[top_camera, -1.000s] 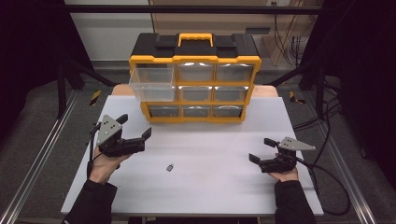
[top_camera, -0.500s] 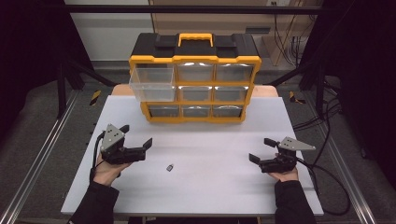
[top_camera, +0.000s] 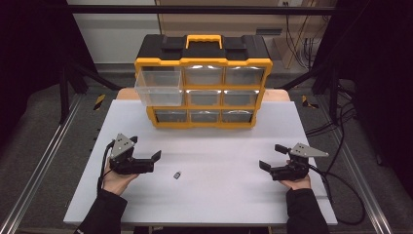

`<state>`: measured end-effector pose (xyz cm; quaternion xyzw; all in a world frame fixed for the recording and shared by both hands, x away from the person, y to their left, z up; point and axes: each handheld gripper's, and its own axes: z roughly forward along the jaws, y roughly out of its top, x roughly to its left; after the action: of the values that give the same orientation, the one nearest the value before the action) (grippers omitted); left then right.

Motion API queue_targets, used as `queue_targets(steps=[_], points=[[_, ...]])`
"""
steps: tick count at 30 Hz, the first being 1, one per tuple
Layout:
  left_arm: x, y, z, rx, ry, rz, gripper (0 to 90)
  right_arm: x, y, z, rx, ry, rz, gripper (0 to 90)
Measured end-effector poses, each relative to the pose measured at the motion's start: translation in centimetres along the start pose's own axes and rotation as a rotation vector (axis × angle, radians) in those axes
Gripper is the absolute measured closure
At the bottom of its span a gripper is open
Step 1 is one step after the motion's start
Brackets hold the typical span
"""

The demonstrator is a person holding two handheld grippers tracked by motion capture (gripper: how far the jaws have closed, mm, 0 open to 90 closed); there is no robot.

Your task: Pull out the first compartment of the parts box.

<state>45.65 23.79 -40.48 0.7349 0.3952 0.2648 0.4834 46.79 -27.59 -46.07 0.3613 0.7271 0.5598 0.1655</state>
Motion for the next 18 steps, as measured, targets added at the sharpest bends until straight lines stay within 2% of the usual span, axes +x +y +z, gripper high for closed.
queue_targets(steps=[5,9,14,18], points=[[0.31,0.05,-0.11,-0.002,-0.018,-0.029,0.7,0.01,0.00,-0.02,-0.001,0.001,0.002,0.3],[0.46,0.15,0.05,0.035,-0.037,-0.045,0.7,0.02,0.01,-0.04,-0.002,0.001,0.002,0.3],[0.05,0.01,0.21,0.035,-0.021,-0.023,0.8,0.04,-0.01,-0.02,-0.001,0.002,0.003,0.3],[-0.29,-0.07,0.29,0.037,-0.029,-0.029,0.8,0.01,0.01,-0.06,-0.002,0.001,0.003,0.3]])
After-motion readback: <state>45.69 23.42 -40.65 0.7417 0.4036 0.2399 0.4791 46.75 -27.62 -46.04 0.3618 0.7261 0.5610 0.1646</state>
